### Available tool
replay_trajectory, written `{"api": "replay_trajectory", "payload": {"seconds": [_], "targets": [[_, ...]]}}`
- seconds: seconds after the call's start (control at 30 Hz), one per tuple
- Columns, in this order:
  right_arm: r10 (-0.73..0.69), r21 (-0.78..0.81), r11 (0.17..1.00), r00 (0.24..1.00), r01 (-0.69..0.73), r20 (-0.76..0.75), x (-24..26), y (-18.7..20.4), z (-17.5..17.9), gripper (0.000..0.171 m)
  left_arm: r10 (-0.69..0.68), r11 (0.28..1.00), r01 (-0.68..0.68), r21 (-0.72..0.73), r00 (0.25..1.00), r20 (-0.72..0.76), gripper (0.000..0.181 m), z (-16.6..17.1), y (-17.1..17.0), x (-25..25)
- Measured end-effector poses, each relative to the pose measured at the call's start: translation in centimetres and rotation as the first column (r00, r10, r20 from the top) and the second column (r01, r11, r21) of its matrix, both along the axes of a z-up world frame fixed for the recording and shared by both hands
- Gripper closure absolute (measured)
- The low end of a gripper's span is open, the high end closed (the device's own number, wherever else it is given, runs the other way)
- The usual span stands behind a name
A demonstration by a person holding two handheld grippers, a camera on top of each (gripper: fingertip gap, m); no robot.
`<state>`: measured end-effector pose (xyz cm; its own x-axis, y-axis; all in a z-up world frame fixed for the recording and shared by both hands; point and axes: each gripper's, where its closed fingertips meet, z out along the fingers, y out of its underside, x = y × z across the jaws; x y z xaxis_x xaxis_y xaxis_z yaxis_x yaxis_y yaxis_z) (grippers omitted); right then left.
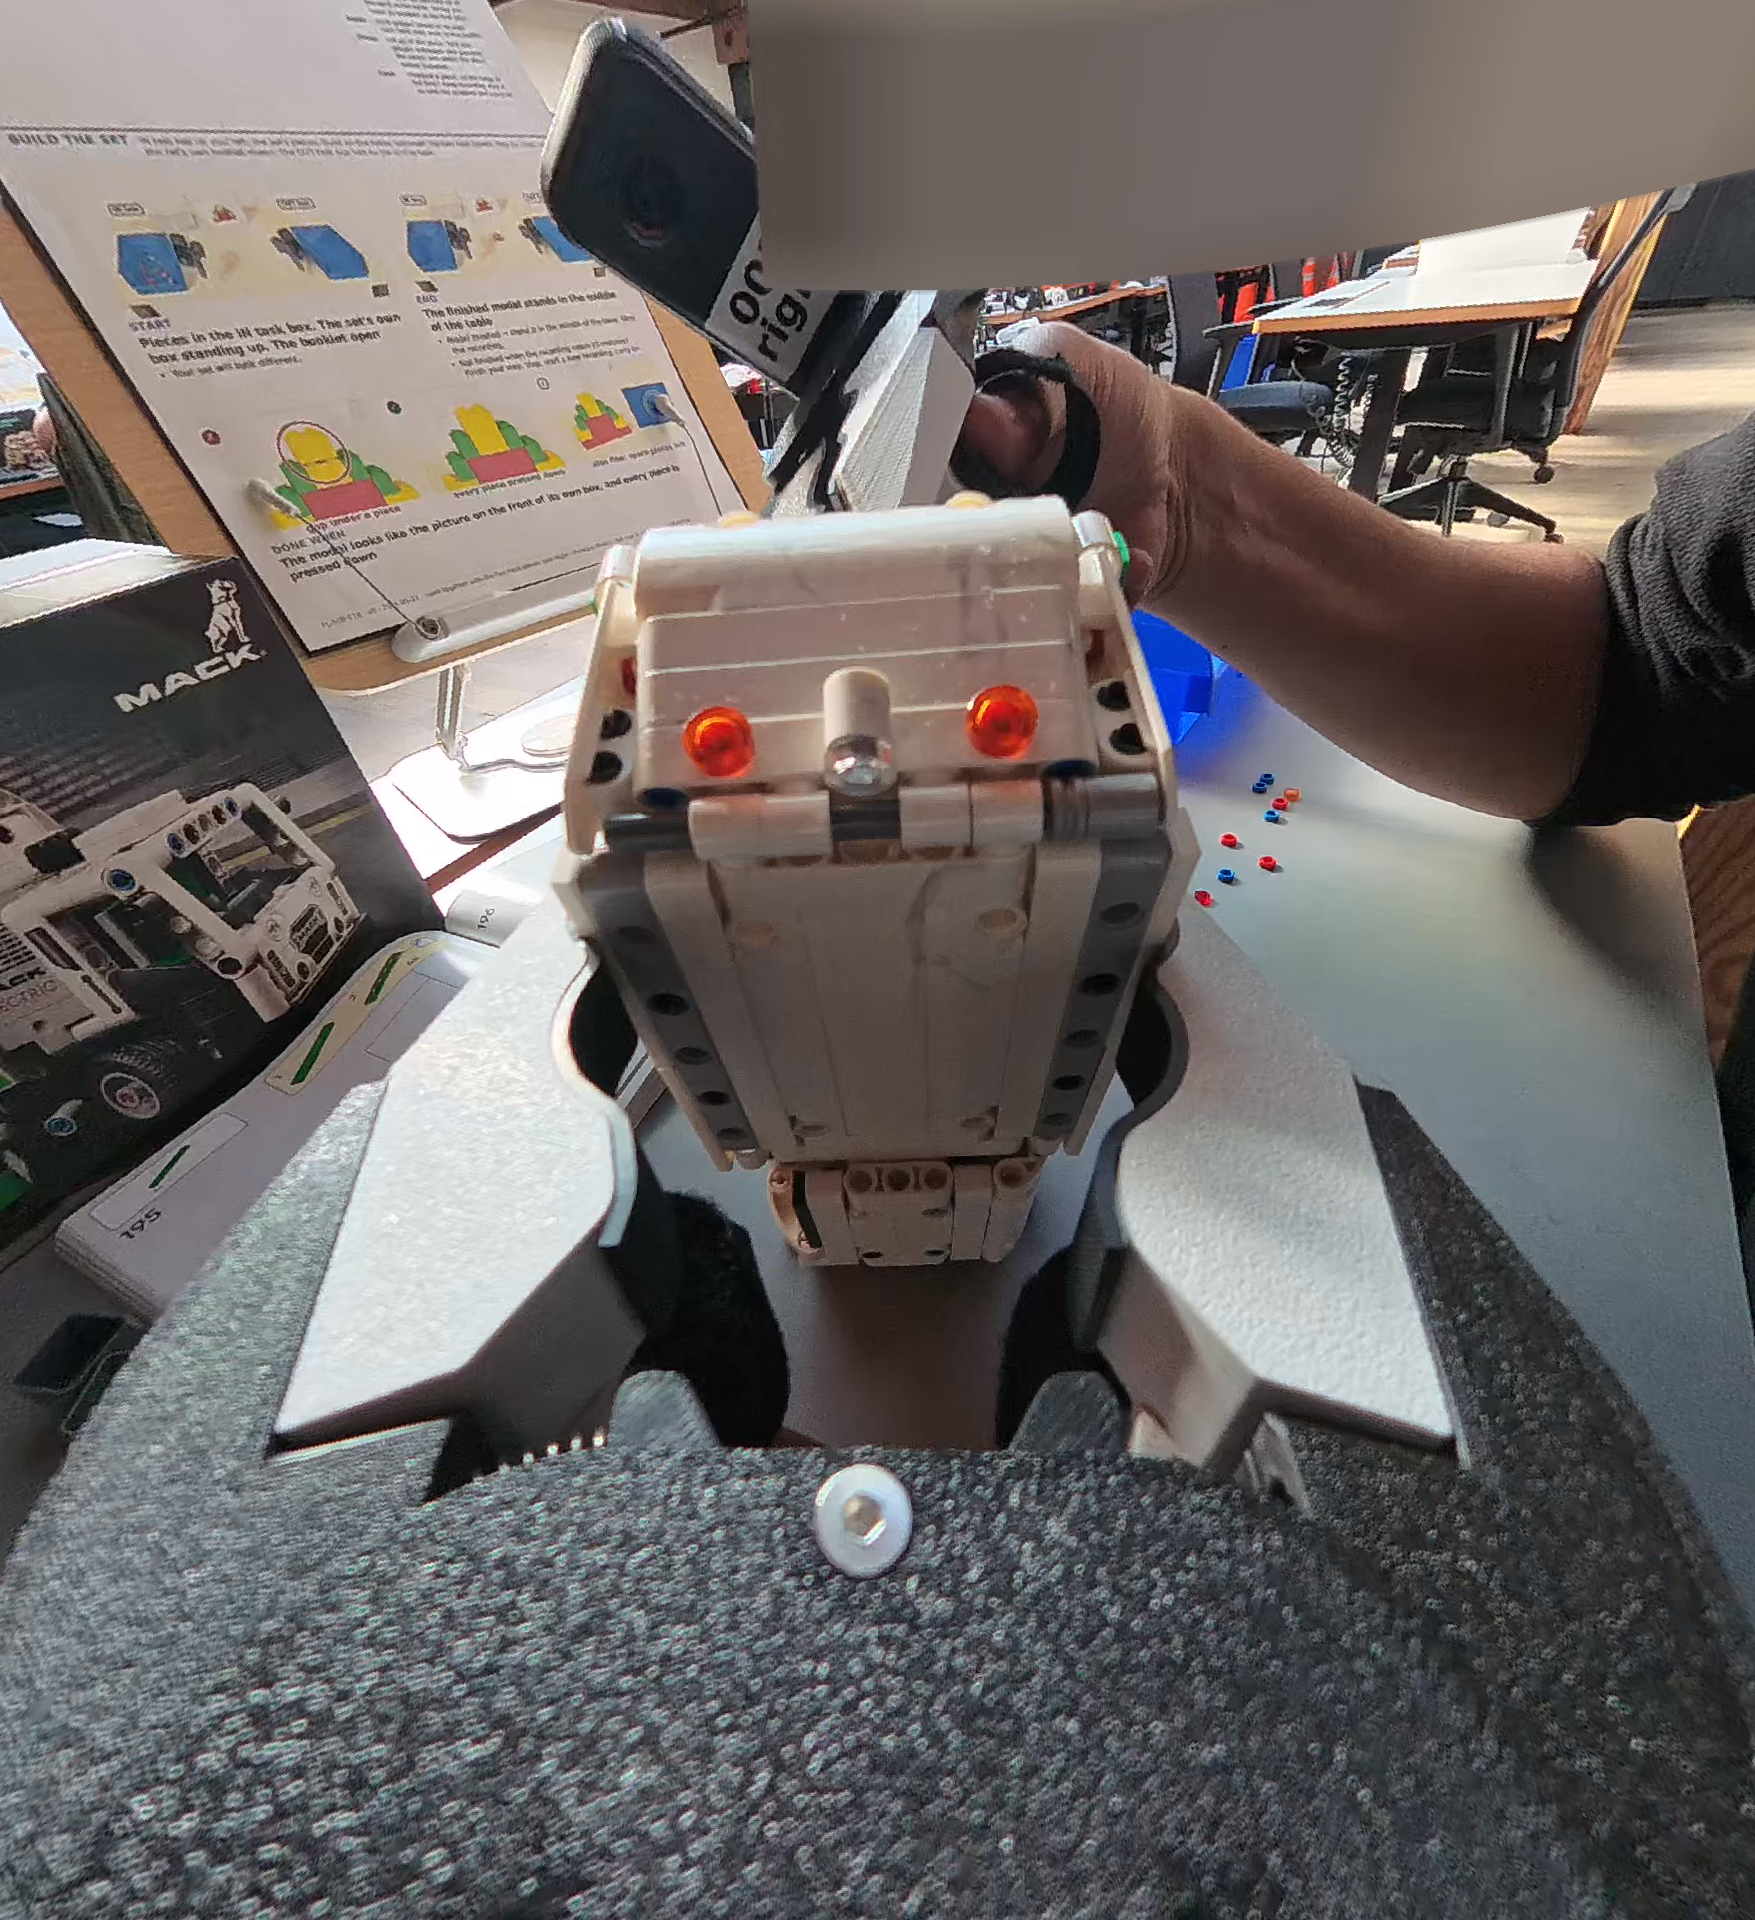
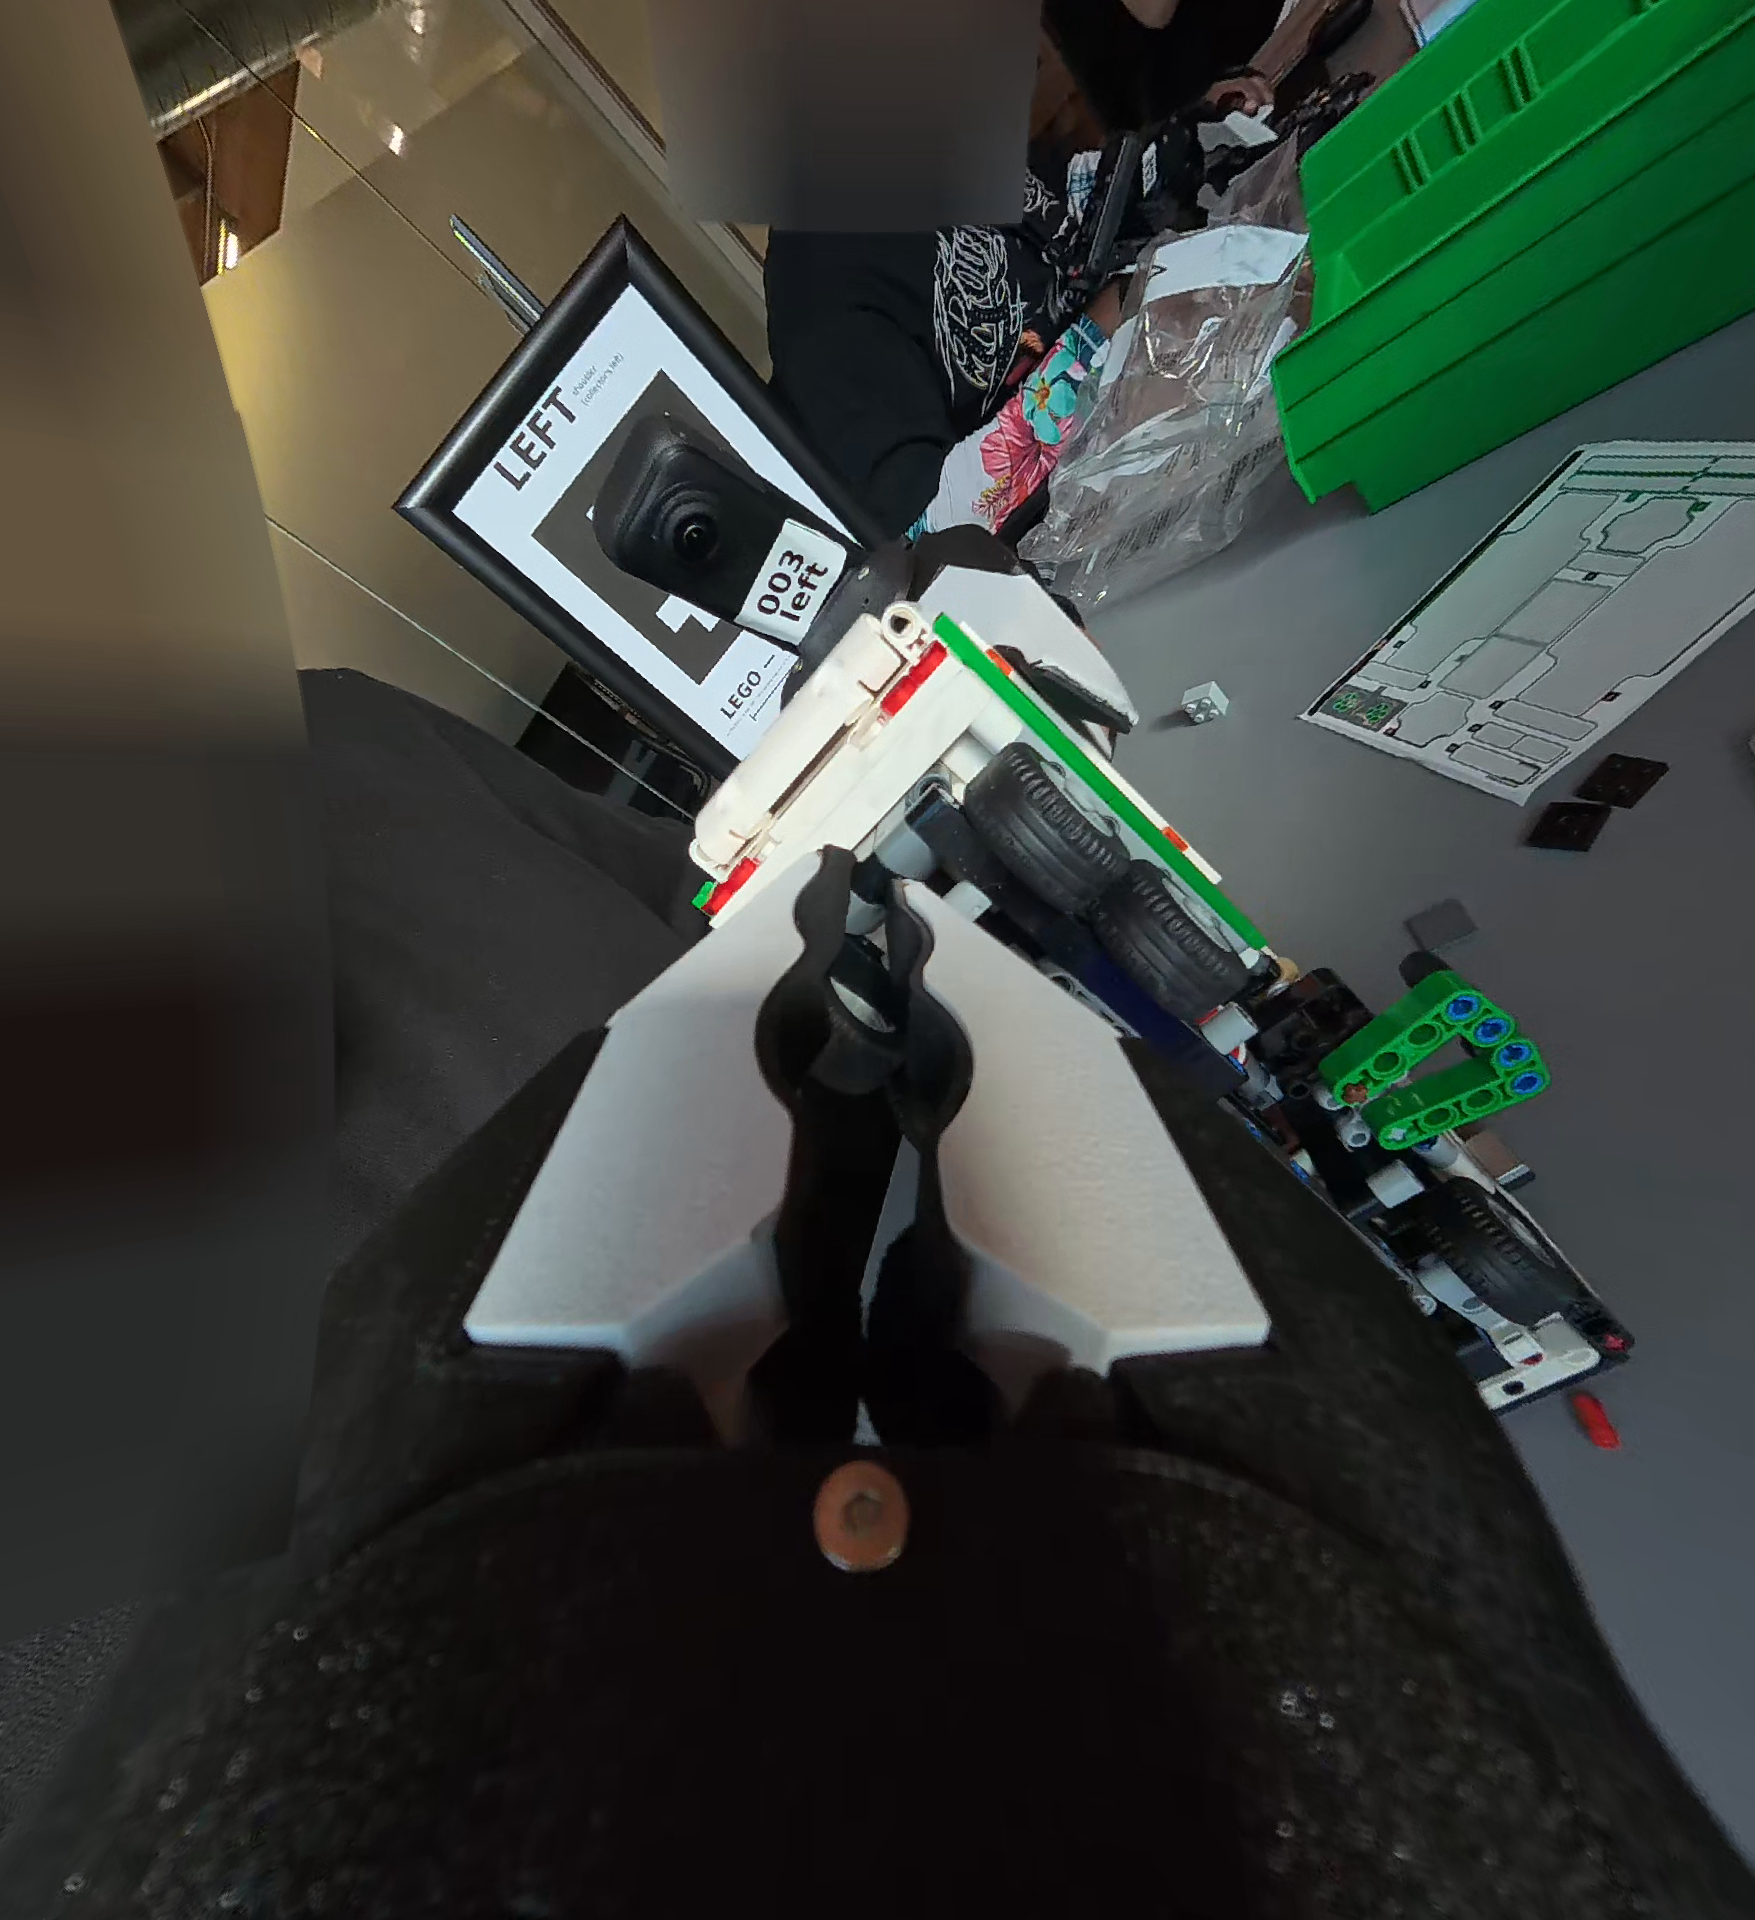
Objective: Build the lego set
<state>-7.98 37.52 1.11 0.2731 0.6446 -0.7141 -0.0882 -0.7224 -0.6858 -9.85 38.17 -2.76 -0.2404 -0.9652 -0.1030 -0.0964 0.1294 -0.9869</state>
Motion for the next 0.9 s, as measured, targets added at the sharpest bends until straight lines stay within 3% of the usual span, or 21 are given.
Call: {"api": "replay_trajectory", "payload": {"seconds": [0.9], "targets": [[-0.061,-0.030,0.998,0.996,0.060,-0.062,0.8,0.8,0.0,0.165,0.029,0.999,-0.030,-0.027,0.999,-0.044,0.084,-0.3,0.6,0.5]]}}
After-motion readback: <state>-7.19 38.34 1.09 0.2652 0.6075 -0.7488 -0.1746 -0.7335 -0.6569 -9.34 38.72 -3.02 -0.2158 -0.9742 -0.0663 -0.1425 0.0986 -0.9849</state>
